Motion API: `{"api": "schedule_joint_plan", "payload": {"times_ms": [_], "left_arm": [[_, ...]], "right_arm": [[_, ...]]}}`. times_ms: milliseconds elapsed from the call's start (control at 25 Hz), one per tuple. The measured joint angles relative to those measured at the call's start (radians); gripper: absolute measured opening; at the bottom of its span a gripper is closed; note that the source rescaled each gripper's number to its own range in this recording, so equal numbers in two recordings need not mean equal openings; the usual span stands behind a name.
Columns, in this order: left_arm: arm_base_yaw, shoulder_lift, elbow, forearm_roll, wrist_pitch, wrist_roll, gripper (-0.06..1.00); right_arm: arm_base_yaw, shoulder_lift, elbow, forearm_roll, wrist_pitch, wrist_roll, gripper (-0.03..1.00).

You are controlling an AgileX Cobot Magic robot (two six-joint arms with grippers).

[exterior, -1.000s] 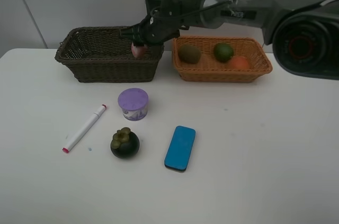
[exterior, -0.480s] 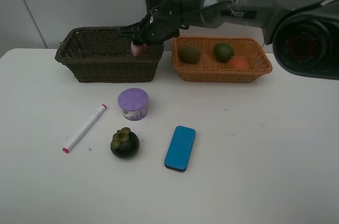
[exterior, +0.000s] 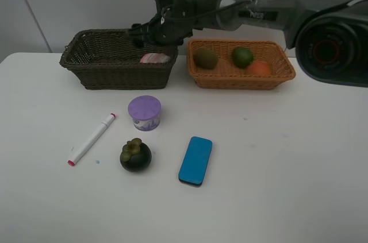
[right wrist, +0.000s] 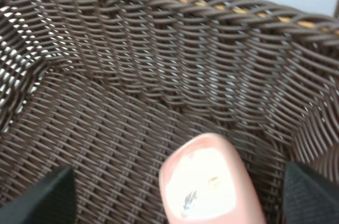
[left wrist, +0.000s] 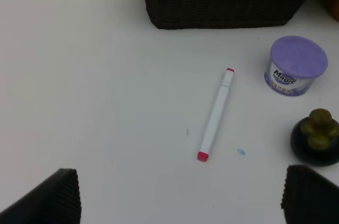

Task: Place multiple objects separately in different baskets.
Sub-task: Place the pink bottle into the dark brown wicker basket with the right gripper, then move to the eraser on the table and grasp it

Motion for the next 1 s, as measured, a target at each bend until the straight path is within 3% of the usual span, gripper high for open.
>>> {"api": "schedule_joint_plan", "payload": {"times_ms": [200, 600, 800, 1000], "left_arm": [[0.000, 0.000, 0.000, 0.000, 0.000, 0.000, 1.00], [0.000, 0.000, 0.000, 0.000, 0.000, 0.000, 1.00], [0.000, 0.000, 0.000, 0.000, 0.000, 0.000, 1.00], [0.000, 0.000, 0.000, 0.000, 0.000, 0.000, 1.00]], "right_arm": [[0.006, 0.000, 0.000, 0.000, -0.007, -0.008, 0.99], [0.008, -0.016, 0.000, -0.020, 0.017, -0.009, 1.00], [0.013, -0.068, 0.000, -0.078, 0.125, -0.020, 1.00], [0.015, -0.139, 0.000, -0.084, 0.303, -0.111, 1.00]]}}
